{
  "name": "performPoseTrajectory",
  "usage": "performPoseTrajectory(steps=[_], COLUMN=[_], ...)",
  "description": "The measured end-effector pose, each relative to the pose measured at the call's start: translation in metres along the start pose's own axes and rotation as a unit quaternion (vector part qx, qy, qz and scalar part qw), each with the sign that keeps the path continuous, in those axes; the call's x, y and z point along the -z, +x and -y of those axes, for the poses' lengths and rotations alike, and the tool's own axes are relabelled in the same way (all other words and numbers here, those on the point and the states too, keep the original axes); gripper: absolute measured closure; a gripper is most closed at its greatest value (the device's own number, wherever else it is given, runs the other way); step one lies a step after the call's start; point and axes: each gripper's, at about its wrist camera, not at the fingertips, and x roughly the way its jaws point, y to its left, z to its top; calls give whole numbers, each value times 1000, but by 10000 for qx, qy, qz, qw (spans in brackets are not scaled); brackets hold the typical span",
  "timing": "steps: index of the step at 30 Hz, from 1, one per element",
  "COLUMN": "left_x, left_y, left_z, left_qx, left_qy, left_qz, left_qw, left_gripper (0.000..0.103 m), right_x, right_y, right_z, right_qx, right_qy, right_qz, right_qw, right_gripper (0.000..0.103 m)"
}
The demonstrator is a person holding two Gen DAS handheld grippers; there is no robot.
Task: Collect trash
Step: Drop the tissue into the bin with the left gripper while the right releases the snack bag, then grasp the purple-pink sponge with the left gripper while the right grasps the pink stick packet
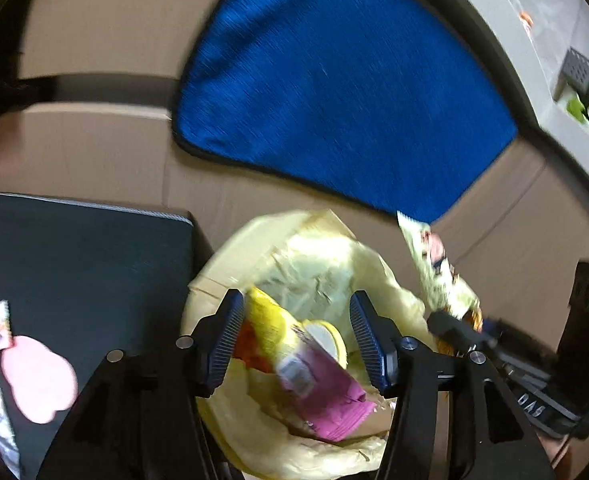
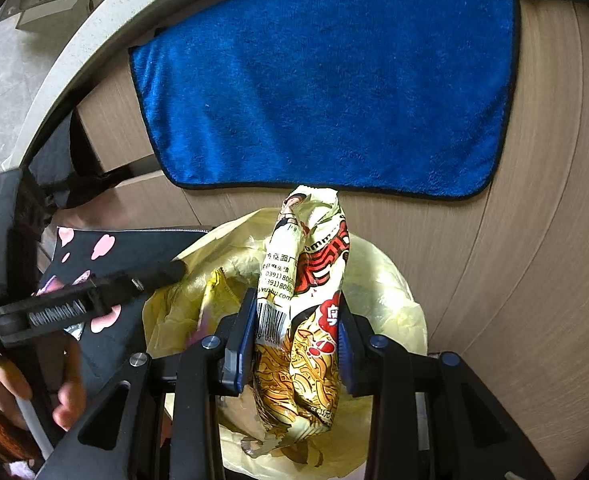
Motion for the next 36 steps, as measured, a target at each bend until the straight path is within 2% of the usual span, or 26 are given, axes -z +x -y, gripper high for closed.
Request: performPoseTrajectory(steps=[2,7,15,20,23,27,30,33,36], left_x=[-5,-5,22,35,38,43,49,60,72], left_y=[-11,-42,-111,-163,-196,-244,-270,-284,-287], left_z=[-6,-22,-54,-99,-135,-189,-223,-250,-274], left_qx=[-53,-262,-822,-1305,-1496,-1899,-2056,-2055,-1940], left_qy=[-102,-167,-22,81,-177,-639,-1006,-1288,-1487], left_qz=[94,256,562,789,949,1254,1395,1353,1148], left_qw=[9999,9992,9950,9883,9840,9717,9634,9606,9628], left_gripper=[47,47,47,47,47,47,47,47,47], right_x=[0,0,2,8,13,15,12,12,15], right_y=[3,5,-22,-42,-49,-52,-49,-43,-33], right_z=[-2,-3,-26,-61,-88,-127,-160,-194,-224], right_qx=[-16,58,137,197,89,-199,-366,-460,-636], right_qy=[34,231,140,-89,-195,-350,-591,-849,-1053], right_qz=[-19,-30,207,416,483,477,470,480,378], right_qw=[10000,9997,9996,9989,9986,9980,9965,9942,9917], right_gripper=[68,48,45,45,45,45,45,46,46])
